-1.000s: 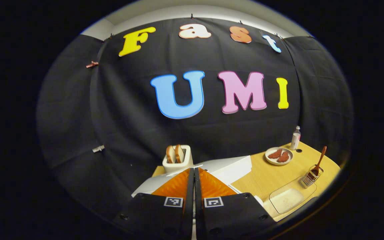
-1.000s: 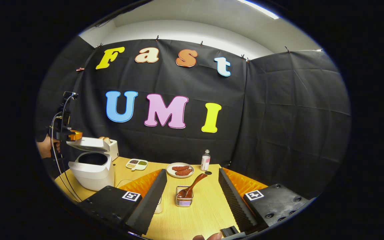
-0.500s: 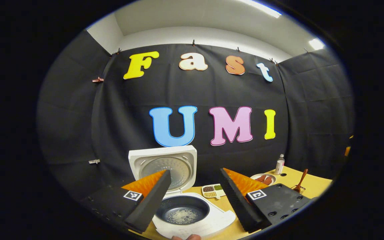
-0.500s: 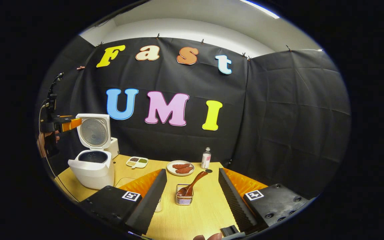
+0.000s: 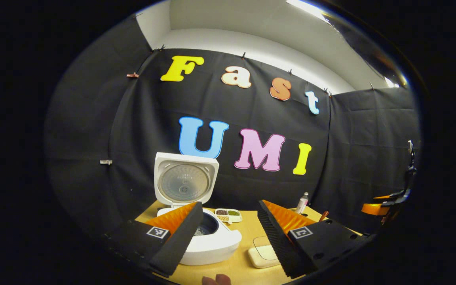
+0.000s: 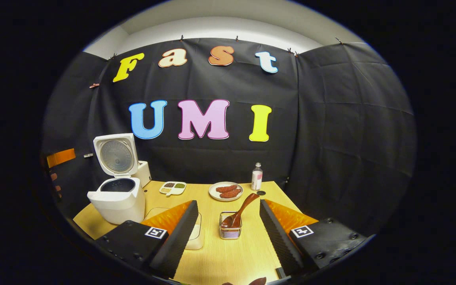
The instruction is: Close the left gripper, press the button to open the rice cooker; take a wooden spoon from the chopstick holder with the right hand, scoop a spoonful of rice and pour it into the rice cooker, then put the wooden spoon back into the chopstick holder.
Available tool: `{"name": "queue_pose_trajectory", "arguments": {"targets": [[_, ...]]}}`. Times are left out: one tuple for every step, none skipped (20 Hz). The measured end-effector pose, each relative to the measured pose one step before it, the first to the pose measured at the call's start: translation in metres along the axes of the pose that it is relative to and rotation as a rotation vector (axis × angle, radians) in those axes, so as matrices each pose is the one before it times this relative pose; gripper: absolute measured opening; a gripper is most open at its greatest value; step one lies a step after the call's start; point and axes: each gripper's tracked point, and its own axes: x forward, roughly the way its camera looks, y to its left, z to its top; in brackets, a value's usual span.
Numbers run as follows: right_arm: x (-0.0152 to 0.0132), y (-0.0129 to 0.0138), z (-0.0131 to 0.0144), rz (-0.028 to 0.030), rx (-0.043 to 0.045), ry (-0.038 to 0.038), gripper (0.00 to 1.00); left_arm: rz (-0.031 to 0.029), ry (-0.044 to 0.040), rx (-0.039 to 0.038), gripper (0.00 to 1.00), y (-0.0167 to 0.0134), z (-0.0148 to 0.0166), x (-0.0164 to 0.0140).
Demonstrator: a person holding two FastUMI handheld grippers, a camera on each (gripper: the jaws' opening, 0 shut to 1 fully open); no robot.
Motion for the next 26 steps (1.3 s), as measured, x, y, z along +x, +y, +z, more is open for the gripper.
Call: {"name": "queue_pose_trajectory", "arguments": {"targets": [[0.00361, -0.00516, -0.00339, -0.00518, -0.00309, 0.00491, 0.98, 0.02365, 0.00342, -0.01657, 0.95, 0.00397, -0.00435, -0.00665], [0.00365, -0.00408, -0.00284, -0.00182, -0.00216, 0.00396, 0.98, 0.02614, -0.0115, -0.01429, 0.95, 0.0044, 0.00019, -0.00735], [0.00387, -0.00249, -0.00307, 0.00355, -0.00061, 0.00394, 0.98, 0.01496, -0.01899, -0.00765, 0.95, 0.00123, -0.0002, -0.00628], [0.0045, -0.00259, -0.004, 0.00619, -0.00072, 0.00529, 0.98, 0.0232, -0.01785, 0.00732, 0.95, 0.00331, 0.00068, -0.00613], [0.00538, -0.00315, -0.00578, 0.00825, 0.00004, 0.00902, 0.98, 0.02711, 0.00031, 0.02453, 0.95, 0.00694, -0.0047, -0.00547], [0.00595, -0.0021, -0.00609, 0.01044, -0.00086, 0.00856, 0.98, 0.02116, 0.01242, 0.03383, 0.95, 0.00419, -0.00648, -0.00622], [0.00609, -0.00268, -0.00542, 0.00602, 0.00027, 0.00503, 0.98, 0.01579, 0.0128, 0.02748, 0.95, 0.00191, -0.00602, -0.00434], [0.00727, -0.00261, -0.0061, 0.00506, 0.00532, 0.0059, 0.98, 0.00823, 0.01733, 0.012, 0.95, -0.00009, -0.0047, -0.00396], [0.00752, -0.00096, -0.00675, 0.00587, 0.00402, 0.00857, 0.98, 0.00376, 0.02182, 0.00097, 0.94, -0.00215, -0.00667, -0.00294], [0.00719, -0.00198, -0.00797, 0.00315, 0.00188, 0.01158, 0.98, 0.00806, 0.01775, -0.00508, 0.95, 0.00051, -0.0047, -0.00342], [0.0068, -0.00171, -0.00704, 0.00509, -0.00008, 0.0057, 0.98, 0.01085, 0.01103, -0.00912, 0.95, 0.00258, -0.00384, -0.00136], [0.00702, -0.00114, -0.00664, 0.00287, -0.0014, 0.0101, 0.98, 0.00969, 0.0083, -0.00867, 0.95, 0.00168, -0.00259, -0.00256], [0.00566, 0.00074, -0.00699, 0.00867, 0.00088, 0.00889, 0.98, 0.01018, 0.00684, -0.00334, 0.95, 0.00214, -0.00429, -0.00258], [0.00528, 0.00128, -0.00495, 0.00895, 0.00199, 0.00441, 0.98, 0.00761, 0.00488, 0.00458, 0.95, 0.00182, -0.00261, -0.00288], [0.00538, -0.00045, -0.00487, 0.00558, 0.00193, 0.00562, 0.98, 0.00889, 0.00514, 0.01103, 0.95, 0.00241, -0.00312, -0.00232], [0.00544, -0.00122, -0.00511, 0.00129, 0.00216, 0.00634, 0.98, 0.00782, 0.00588, 0.01172, 0.94, 0.00248, -0.00256, -0.00146], [0.00593, -0.00153, -0.00447, 0.00025, 0.00338, 0.00763, 0.98, 0.00493, 0.00725, 0.00805, 0.94, 0.00009, -0.00344, -0.00137], [0.00627, -0.00081, -0.00358, 0.00201, 0.00389, 0.0068, 0.98, 0.00558, 0.00783, 0.00338, 0.94, 0.0003, -0.00173, -0.0024], [0.00794, -0.00151, -0.00303, -0.00335, -0.00096, 0.00593, 0.98, 0.00446, 0.0058, -0.00177, 0.94, 0.00068, -0.00173, -0.00163], [0.00571, -0.00203, -0.00293, -0.00367, -0.00261, 0.00333, 0.98, 0.00402, 0.00577, -0.00541, 0.94, 0.00041, -0.0012, -0.00141], [0.00622, -0.00022, -0.00307, -0.00102, -0.00072, 0.00472, 0.98, -0.00047, 0.00755, -0.00737, 0.94, -0.00046, -0.00228, -0.00188], [0.00576, 0.00139, -0.00268, 0.00328, 0.00173, 0.00521, 0.98, -0.00354, 0.01043, -0.00697, 0.94, -0.00194, -0.00241, -0.00129], [0.00595, 0.00159, -0.00238, 0.00476, -0.00077, 0.00025, 0.98, -0.00007, 0.0117, -0.0023, 0.94, -0.00153, -0.00474, -0.00069], [0.00565, 0.00103, -0.00261, 0.0031, -0.00359, 0.00192, 0.98, 0.00231, 0.00727, 0.0029, 0.94, 0.0, -0.0022, -0.00044], [0.00718, 0.00145, -0.00339, 0.003, -0.00265, 0.00478, 0.98, 0.00371, 0.0031, 0.00628, 0.94, -0.00008, -0.00103, -0.00022], [0.00717, 0.00049, -0.00417, 0.00448, 0.00031, 0.00638, 0.98, 0.00252, 0.00162, 0.00691, 0.95, -0.00043, 0.00009, 0.0003]]}}
